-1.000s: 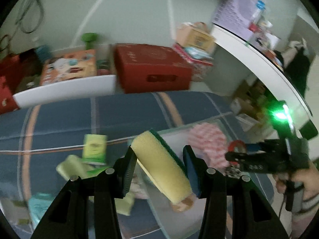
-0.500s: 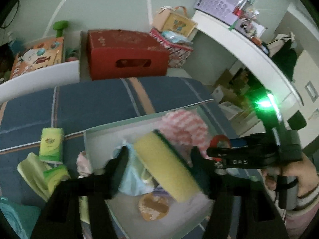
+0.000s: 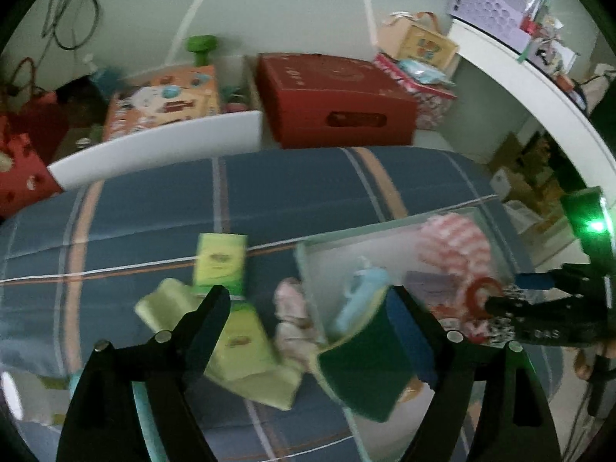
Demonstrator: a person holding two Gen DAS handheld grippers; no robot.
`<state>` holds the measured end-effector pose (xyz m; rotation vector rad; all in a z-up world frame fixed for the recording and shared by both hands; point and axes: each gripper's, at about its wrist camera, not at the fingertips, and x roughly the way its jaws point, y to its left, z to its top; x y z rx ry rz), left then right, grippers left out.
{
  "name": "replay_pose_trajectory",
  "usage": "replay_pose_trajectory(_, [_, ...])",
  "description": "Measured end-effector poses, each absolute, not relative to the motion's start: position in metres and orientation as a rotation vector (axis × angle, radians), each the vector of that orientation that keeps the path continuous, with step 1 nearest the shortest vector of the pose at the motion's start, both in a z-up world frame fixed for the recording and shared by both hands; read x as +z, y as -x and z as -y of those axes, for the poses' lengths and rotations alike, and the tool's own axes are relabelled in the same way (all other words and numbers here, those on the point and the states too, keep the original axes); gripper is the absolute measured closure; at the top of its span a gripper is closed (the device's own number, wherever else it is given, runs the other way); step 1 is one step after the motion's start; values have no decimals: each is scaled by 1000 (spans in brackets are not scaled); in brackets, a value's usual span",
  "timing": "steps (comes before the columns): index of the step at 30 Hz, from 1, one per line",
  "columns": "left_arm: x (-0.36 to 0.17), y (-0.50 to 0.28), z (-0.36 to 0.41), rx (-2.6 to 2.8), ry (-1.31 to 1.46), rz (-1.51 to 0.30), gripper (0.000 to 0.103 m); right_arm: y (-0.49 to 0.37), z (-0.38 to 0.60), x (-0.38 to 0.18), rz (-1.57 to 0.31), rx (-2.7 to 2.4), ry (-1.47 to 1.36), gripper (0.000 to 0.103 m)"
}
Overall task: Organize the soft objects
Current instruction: 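Carry the sponge and tape ring over the tray and open both tools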
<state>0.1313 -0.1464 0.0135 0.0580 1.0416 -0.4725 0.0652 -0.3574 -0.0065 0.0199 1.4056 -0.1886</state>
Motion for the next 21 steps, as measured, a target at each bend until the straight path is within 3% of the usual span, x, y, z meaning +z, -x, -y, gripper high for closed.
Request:
replay_pose_trajectory(2, [16, -133, 136, -431, -67, -1032, 18, -65, 350, -3, -1399, -175, -1, 23])
replay_pose_trajectory(21, [7, -157, 25, -78, -68, -1054, 15, -91, 265, 17, -1323, -22, 76, 23])
